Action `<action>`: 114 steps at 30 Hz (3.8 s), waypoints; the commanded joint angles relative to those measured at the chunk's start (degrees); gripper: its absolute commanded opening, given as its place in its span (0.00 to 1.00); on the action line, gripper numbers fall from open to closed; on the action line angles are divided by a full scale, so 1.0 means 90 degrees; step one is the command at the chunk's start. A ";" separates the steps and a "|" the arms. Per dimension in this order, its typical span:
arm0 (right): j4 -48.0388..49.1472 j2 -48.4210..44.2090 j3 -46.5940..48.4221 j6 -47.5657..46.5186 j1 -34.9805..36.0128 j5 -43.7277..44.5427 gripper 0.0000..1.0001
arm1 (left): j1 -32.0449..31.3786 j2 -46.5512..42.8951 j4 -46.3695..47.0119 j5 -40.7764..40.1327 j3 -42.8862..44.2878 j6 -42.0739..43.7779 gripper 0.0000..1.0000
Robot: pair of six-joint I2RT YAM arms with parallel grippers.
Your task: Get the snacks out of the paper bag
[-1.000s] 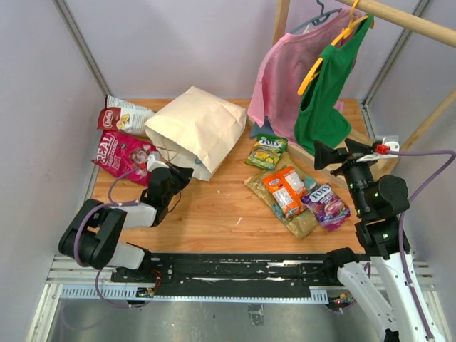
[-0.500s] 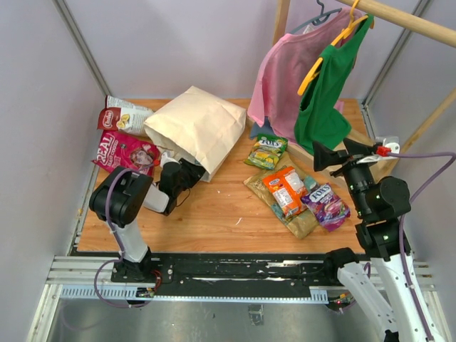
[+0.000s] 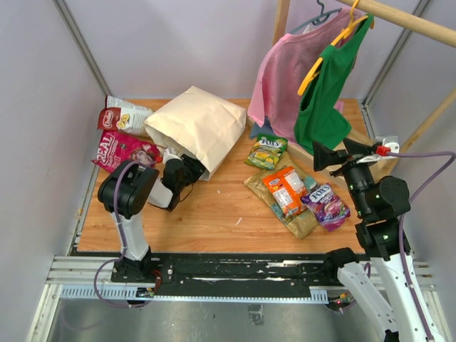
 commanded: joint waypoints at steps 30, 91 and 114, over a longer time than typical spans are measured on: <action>0.0174 -0.0164 -0.0121 -0.0058 -0.0043 0.0264 0.98 | 0.0294 0.0460 0.0629 -0.0154 0.0152 -0.0430 0.00; 0.0220 -0.0209 -0.0097 0.0097 -0.0038 0.0032 0.98 | 0.0312 0.1059 -0.0298 -0.0031 0.0938 -0.0183 0.38; 0.0380 -0.0454 -0.0216 0.0024 -0.0038 0.0059 0.98 | 0.0321 0.0399 -0.0457 -0.0761 0.0541 0.0031 0.01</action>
